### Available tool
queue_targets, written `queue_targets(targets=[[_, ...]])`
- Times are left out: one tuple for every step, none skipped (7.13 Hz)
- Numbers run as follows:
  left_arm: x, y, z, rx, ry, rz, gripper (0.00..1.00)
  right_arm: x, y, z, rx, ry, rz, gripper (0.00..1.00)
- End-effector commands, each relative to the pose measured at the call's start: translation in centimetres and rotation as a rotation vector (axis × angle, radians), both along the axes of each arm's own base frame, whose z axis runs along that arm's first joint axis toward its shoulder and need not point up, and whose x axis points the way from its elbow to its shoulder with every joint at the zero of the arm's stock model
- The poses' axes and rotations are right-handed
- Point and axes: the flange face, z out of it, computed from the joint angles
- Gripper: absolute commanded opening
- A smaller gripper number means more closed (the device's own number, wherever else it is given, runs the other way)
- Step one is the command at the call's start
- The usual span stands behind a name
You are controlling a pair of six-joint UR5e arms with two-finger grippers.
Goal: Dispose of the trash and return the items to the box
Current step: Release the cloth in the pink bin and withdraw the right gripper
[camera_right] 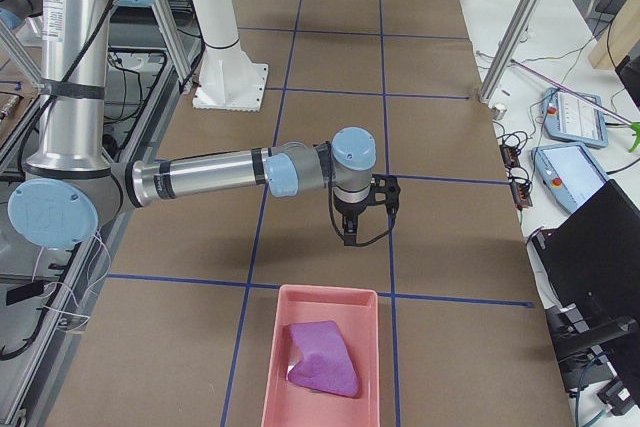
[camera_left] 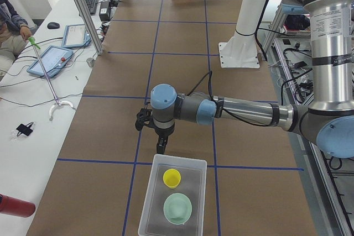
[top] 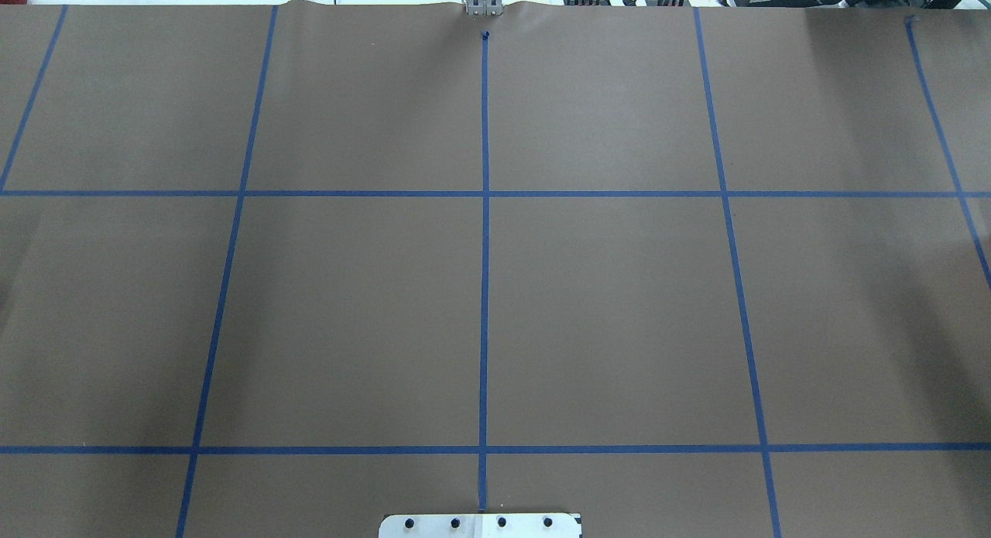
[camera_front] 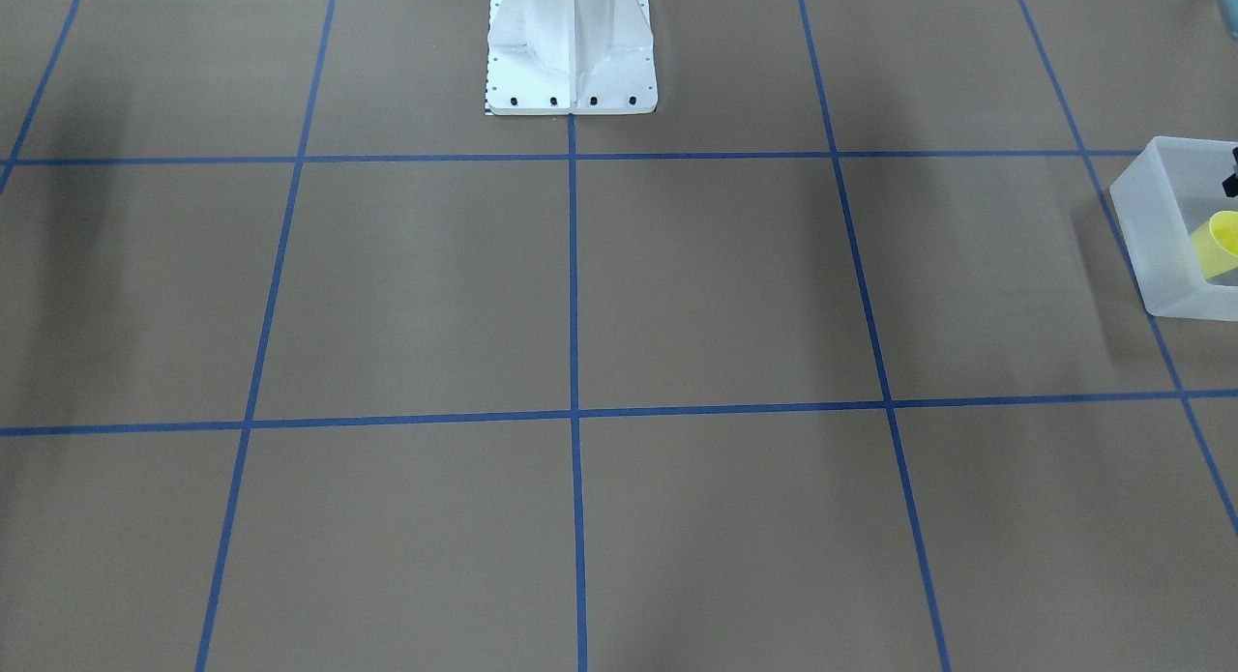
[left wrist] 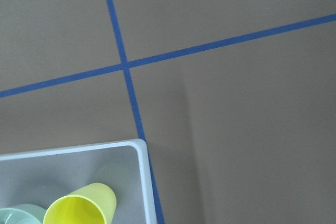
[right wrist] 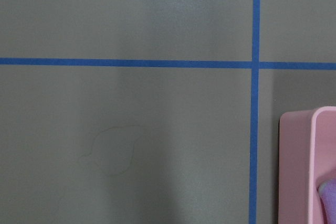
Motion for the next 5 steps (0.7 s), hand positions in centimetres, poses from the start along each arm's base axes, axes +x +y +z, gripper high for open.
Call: queue_targets(targets=[[-0.9,0.2,1.3,-0.037,0.064,-0.025,0.98,0.0,0.6,0.7,-0.005,0.004,-0.012,1.0],[-1.0,0.4,1.3,-0.036,0.064,-0.026,0.98,0.0,0.6,0.7,-0.006,0.004,-0.013,1.0],[-0.9,0.4,1.3,-0.036,0.059,-0.025,0.98,0.0,0.9,1.0,-0.013,0.005,-0.013,1.0],[-1.1,0.1,1.3,-0.03,0.038,-0.028,0.98,0.2,1.1,1.2,-0.015,0.004,-0.011,1.0],[-1.0,0.1,1.2,-0.027,0.04,-0.028,0.98,0.5,1.7,1.8,-0.021,0.006,-0.015,1.0]])
